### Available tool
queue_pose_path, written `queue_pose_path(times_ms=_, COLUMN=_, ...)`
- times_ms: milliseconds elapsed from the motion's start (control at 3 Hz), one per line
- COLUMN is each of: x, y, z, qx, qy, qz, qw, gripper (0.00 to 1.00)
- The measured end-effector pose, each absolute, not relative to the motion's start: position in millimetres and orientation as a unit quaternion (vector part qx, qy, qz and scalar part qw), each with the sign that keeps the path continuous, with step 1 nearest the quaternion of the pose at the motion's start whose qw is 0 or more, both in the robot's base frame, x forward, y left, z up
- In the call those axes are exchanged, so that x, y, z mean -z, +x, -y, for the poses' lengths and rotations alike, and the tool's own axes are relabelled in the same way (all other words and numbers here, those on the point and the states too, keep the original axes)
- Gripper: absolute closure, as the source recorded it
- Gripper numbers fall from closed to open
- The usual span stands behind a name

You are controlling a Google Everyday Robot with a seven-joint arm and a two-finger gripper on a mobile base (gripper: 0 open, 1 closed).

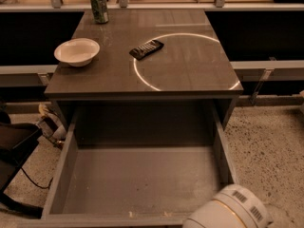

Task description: Close top drawer

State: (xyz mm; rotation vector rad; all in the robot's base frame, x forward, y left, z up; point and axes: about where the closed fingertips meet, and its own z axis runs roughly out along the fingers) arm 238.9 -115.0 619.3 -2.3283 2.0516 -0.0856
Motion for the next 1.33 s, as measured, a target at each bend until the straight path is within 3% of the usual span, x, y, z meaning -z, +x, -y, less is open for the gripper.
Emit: queue_pose_path(times_ms=1333, x=-616.4, y=337.7, z=95.7, qx=0.029, qy=-0.746, qz=-0.665, qw=0.034, gripper=1.0)
